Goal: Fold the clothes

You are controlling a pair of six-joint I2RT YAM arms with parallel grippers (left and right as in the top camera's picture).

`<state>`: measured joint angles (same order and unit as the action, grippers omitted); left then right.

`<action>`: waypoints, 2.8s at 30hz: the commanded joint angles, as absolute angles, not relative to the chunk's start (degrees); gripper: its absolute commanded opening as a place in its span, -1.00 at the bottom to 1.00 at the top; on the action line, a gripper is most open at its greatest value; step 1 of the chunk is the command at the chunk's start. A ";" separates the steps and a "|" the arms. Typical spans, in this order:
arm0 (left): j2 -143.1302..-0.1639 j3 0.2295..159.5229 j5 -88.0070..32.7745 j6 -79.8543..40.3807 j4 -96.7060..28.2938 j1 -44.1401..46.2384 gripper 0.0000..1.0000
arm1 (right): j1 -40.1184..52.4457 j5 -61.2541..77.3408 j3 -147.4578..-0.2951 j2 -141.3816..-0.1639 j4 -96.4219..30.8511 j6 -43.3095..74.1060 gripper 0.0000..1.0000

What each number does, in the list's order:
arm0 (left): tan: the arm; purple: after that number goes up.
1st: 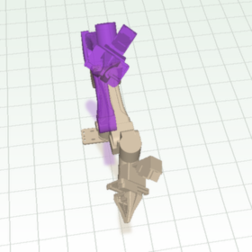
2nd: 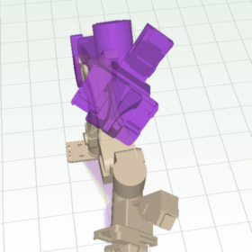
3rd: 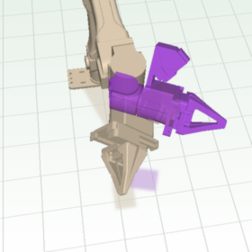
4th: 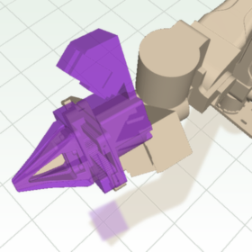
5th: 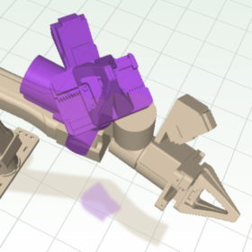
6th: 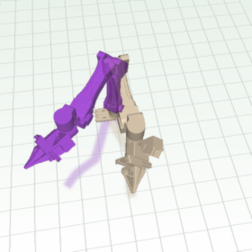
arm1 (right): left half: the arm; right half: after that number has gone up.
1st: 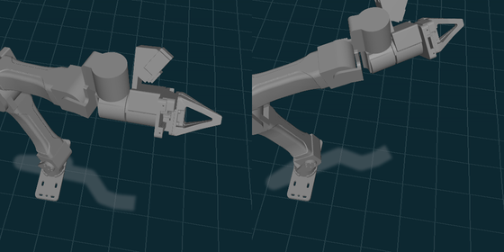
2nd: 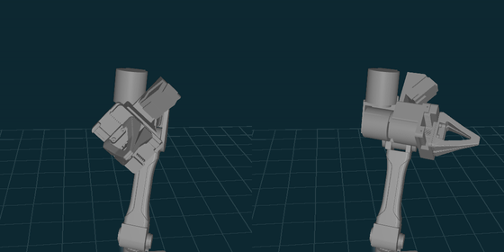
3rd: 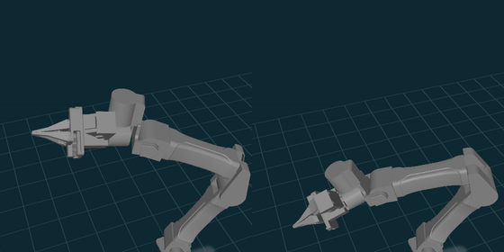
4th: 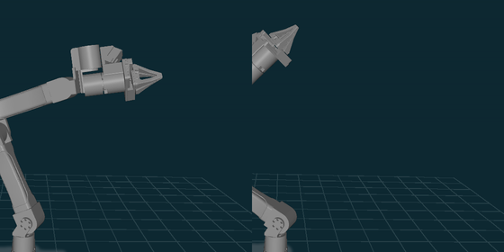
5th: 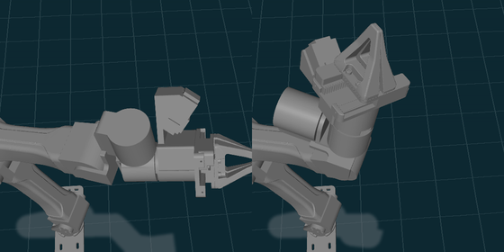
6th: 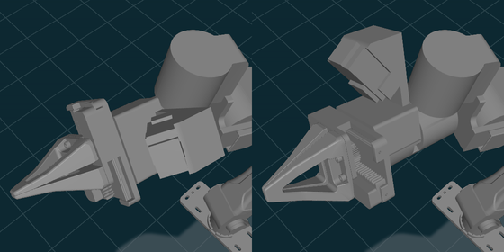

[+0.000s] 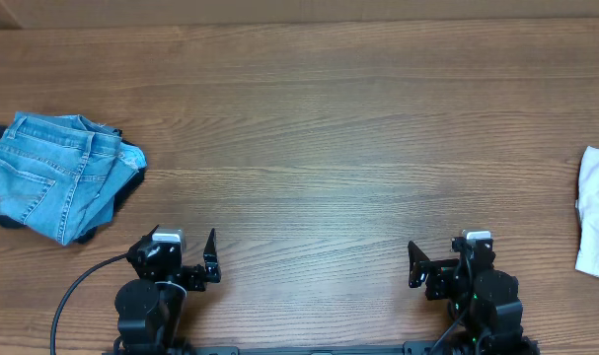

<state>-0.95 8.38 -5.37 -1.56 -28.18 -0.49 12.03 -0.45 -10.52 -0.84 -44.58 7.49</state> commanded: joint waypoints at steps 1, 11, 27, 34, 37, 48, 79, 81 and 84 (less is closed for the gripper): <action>-0.27 7.84 -5.56 -2.35 -27.97 -0.73 1.00 | 11.81 -0.80 -9.91 -0.23 -44.21 7.44 1.00; -0.27 7.84 -5.56 -2.35 -27.97 -0.73 1.00 | 11.81 -0.80 -9.91 -0.23 -44.21 7.44 1.00; -0.27 7.81 -15.27 -7.55 -27.07 -0.73 1.00 | 11.88 21.28 -9.91 -0.23 -32.03 7.53 1.00; -1.32 17.91 -25.12 -11.27 -27.40 -0.73 1.00 | 11.88 33.50 -15.33 -1.17 -21.58 16.58 1.00; -11.51 34.35 -16.14 -6.48 -30.79 -0.73 1.00 | 11.86 20.08 -26.94 -9.91 -29.34 16.56 1.00; -65.32 75.88 -32.51 -5.34 -52.49 -0.73 1.00 | 8.10 4.95 -76.66 -64.36 -55.11 14.28 1.00; -67.40 75.88 -27.00 -4.67 -58.00 -0.73 1.00 | -60.62 33.12 -73.65 -94.85 -49.67 25.12 -0.92; -67.40 75.88 -27.03 -4.69 -58.04 -0.73 1.00 | -58.67 26.02 -74.00 -88.31 -50.02 27.20 -0.92; -67.40 75.88 -26.96 -4.64 -58.02 -0.73 1.00 | -54.61 15.55 -71.66 -89.65 -51.75 30.26 -0.14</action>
